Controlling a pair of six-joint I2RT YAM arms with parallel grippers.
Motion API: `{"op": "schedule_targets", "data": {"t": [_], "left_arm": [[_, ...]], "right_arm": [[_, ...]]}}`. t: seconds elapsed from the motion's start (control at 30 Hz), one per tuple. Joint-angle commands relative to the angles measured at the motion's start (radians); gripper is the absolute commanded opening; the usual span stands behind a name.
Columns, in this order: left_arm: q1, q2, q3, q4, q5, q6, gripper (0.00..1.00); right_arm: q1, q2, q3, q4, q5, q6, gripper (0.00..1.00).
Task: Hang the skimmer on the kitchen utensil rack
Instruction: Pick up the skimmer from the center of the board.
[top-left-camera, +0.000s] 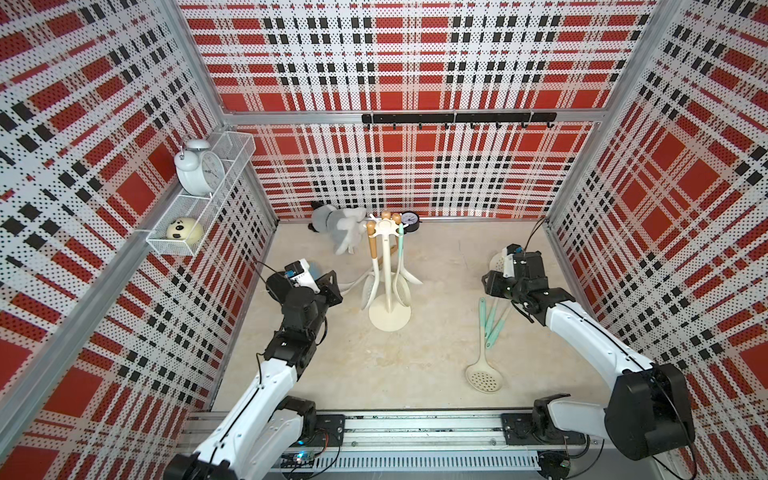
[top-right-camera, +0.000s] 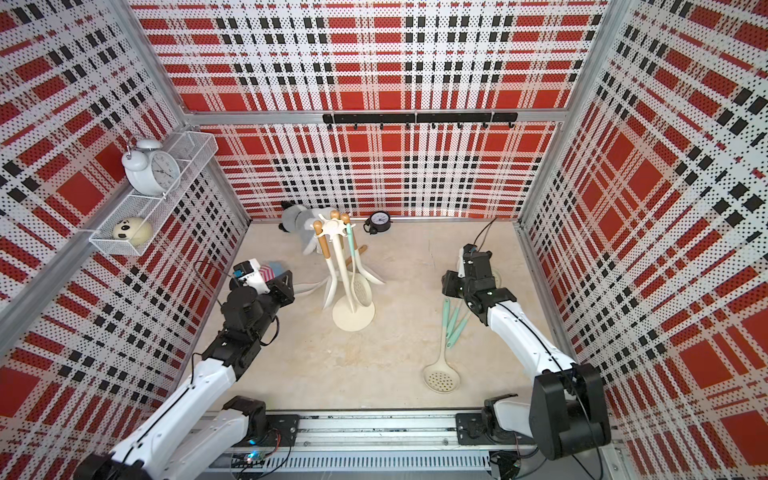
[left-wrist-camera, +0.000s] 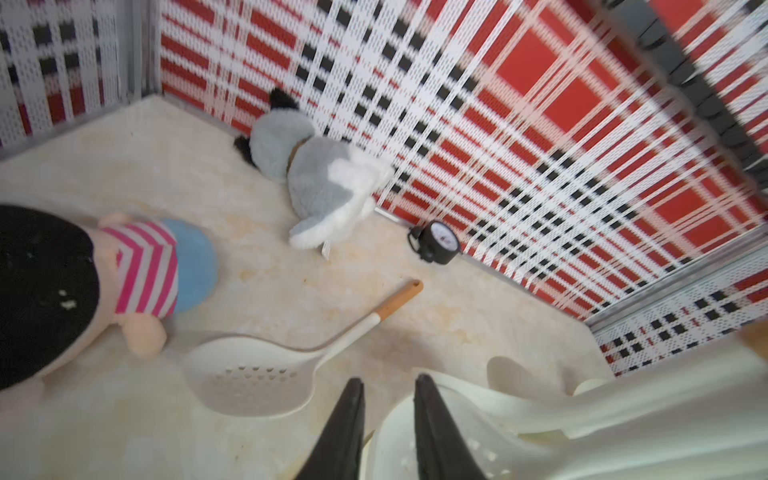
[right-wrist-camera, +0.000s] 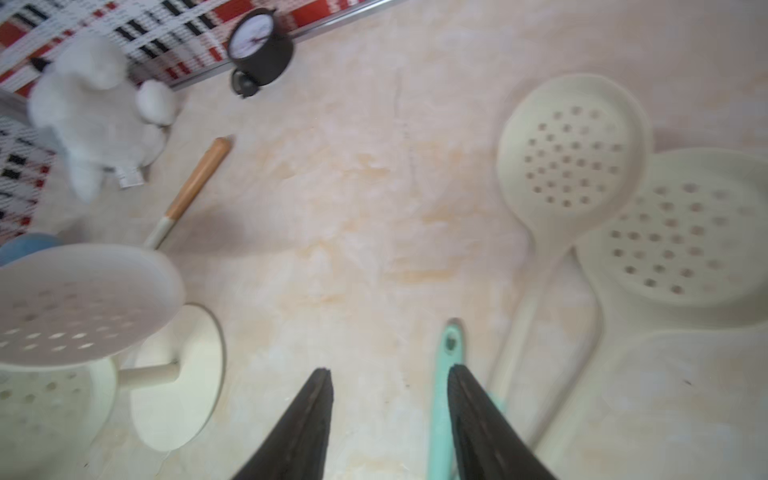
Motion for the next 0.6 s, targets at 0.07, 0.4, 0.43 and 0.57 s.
{"op": "schedule_targets", "data": {"t": [0.07, 0.4, 0.43, 0.57], "left_arm": [[-0.193, -0.148, -0.040, 0.045, -0.109, 0.085, 0.26], [-0.600, -0.194, -0.055, 0.078, -0.367, 0.217, 0.28], [-0.608, -0.190, -0.056, 0.083, -0.373, 0.219, 0.28], [-0.611, -0.174, -0.048, 0.086, -0.375, 0.224, 0.28]], "right_arm": [[-0.011, 0.064, -0.037, -0.102, -0.026, -0.020, 0.50], [0.026, 0.157, -0.062, -0.134, -0.141, -0.023, 0.42], [0.030, 0.163, -0.064, -0.139, -0.139, -0.024, 0.41], [0.044, 0.191, -0.066, -0.161, -0.122, -0.032, 0.41]]}}
